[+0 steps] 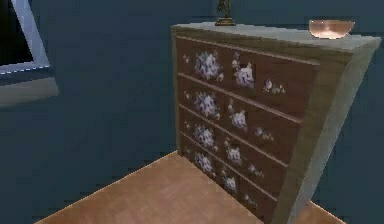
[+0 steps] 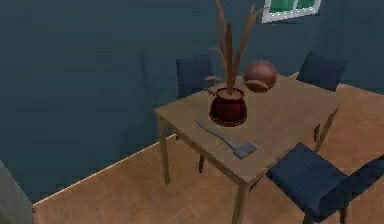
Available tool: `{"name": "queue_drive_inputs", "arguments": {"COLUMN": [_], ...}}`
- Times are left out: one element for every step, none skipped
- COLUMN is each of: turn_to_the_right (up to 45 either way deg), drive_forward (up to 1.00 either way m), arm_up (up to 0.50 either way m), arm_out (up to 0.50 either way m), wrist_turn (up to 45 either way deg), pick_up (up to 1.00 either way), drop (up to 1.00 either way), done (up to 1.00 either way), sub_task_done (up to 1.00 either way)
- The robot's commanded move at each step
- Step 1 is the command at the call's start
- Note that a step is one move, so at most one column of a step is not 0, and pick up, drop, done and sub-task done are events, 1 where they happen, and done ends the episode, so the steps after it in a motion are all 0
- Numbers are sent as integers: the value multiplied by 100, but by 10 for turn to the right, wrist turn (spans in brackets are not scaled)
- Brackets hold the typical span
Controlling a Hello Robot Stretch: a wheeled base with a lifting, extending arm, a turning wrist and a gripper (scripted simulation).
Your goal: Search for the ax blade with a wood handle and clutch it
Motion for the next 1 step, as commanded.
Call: {"name": "queue_drive_inputs", "arguments": {"turn_to_the_right": [450], "drive_forward": [0], "arm_up": [0], "arm_out": [0], "wrist_turn": [0], "pick_up": [0], "drop": [0], "done": [0], "sub_task_done": [0]}}
